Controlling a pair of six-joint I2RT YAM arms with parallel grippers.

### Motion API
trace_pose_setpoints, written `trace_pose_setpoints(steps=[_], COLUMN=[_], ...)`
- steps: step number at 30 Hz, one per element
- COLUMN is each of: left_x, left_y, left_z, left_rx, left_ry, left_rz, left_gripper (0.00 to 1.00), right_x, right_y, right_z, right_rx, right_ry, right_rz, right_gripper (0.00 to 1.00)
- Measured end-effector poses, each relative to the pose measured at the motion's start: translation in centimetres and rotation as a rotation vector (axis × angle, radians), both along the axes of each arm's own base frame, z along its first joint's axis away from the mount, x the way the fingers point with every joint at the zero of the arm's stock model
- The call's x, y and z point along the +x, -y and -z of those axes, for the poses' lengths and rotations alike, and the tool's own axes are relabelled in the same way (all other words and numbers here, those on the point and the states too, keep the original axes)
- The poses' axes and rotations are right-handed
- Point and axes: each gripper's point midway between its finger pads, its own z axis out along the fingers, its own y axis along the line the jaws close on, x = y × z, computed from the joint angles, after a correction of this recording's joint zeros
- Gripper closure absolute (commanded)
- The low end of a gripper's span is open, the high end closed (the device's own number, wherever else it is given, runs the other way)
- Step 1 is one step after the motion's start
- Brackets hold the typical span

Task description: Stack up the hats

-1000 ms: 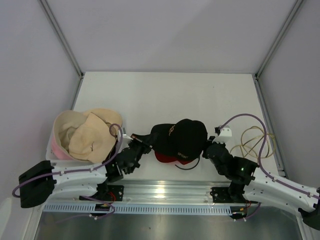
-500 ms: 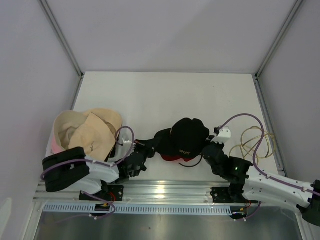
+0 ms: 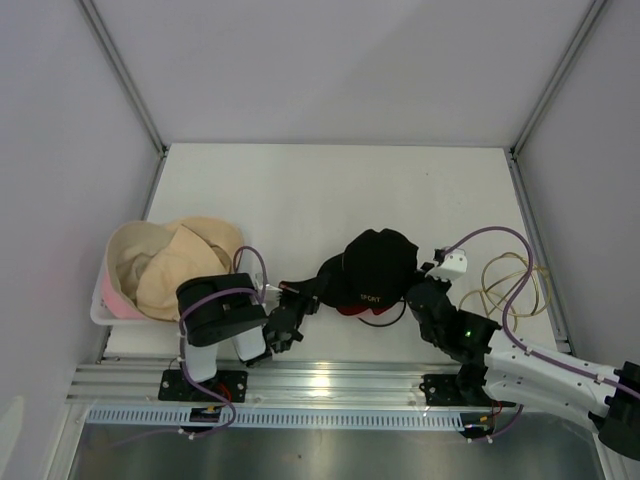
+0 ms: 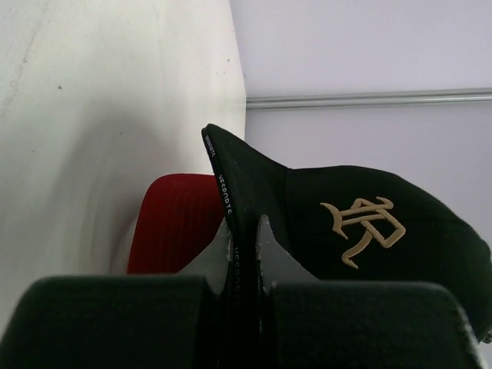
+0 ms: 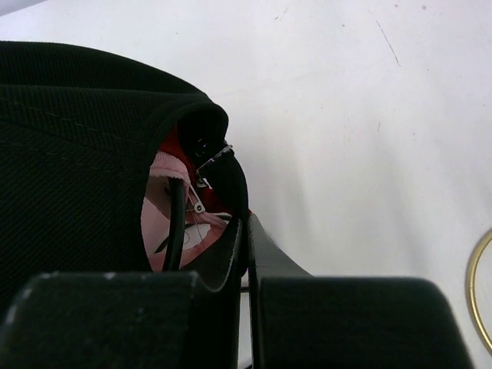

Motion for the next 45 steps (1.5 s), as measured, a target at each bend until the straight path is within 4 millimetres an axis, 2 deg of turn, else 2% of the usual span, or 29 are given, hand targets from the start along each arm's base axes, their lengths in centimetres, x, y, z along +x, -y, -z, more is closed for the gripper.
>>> trace_pose_setpoints(steps=[8,10,11,12,13,15,17,19,21,22,25,28,30,32,35,39,42,45], left_x=[0.1,0.0,-0.1,-0.1,-0.2,-0.5,-0.9,-1.2,-1.2,-1.3,-1.2,-0.7,-0.5,-0.7,-1.3,-1.7,-1.8,-1.7], left_y=[0.2,0.3,0.3,0.2,0.0,-0.5,-1.2,-2.0,-2.6,-2.9,-4.1,-5.1,-5.9,-7.7,-10.9,-12.4,-12.5,-12.8], left_z=[-2.3,-2.6,-2.7,-2.8,-2.8,-2.4,-1.5,-1.5,-1.9,-1.8,-1.0,-1.2,-1.9,-2.8,-3.6,-5.1,-7.8,-12.0], left_rx=[-0.005,0.025,0.04,0.054,0.068,0.144,0.24,0.323,0.412,0.474,0.655,0.773,0.824,0.922,1.125,1.255,1.23,1.159], left_ry=[0.046,0.069,0.078,0.086,0.093,0.109,0.12,0.144,0.167,0.171,0.138,0.008,-0.077,-0.151,-0.203,-0.231,-0.223,-0.18], left_rz=[-0.004,-0.007,-0.009,-0.011,-0.011,-0.006,0.005,0.001,-0.01,-0.013,-0.029,-0.105,-0.17,-0.247,-0.325,-0.359,-0.361,-0.369], left_gripper=[0.99,0.98,0.92,0.87,0.73,0.63,0.62,0.6,0.49,0.38,0.18,0.11,0.06,0.01,0.01,0.01,0.01,0.01], right_x=[-0.4,-0.4,-0.5,-0.5,-0.6,-0.8,-1.1,-1.4,-1.8,-1.9,-2.5,-2.8,-3.1,-3.3,-3.4,-3.5,-3.5,-3.4], right_y=[0.6,0.6,0.6,0.7,0.7,0.9,0.9,0.6,0.6,0.7,1.0,1.6,2.1,2.8,3.7,4.9,5.5,5.7], right_z=[0.0,0.1,0.2,0.3,0.4,0.6,0.3,-0.5,-1.3,-1.9,-3.7,-5.5,-6.5,-7.6,-9.3,-11.9,-13.0,-13.4], right_rx=[-0.004,-0.004,-0.003,-0.008,-0.007,-0.033,-0.047,-0.054,-0.063,-0.066,-0.064,-0.052,-0.048,-0.052,-0.056,-0.051,-0.047,-0.057], right_ry=[-0.009,-0.013,-0.015,-0.019,-0.024,-0.042,-0.068,-0.094,-0.122,-0.132,-0.15,-0.155,-0.162,-0.169,-0.169,-0.141,-0.111,-0.097], right_rz=[-0.008,-0.007,-0.006,-0.006,-0.007,-0.011,-0.028,-0.051,-0.066,-0.071,-0.085,-0.082,-0.076,-0.064,-0.046,-0.025,-0.016,-0.02], right_gripper=[0.92,0.82,0.82,0.65,0.62,0.5,0.46,0.41,0.37,0.36,0.29,0.26,0.22,0.17,0.16,0.15,0.14,0.13])
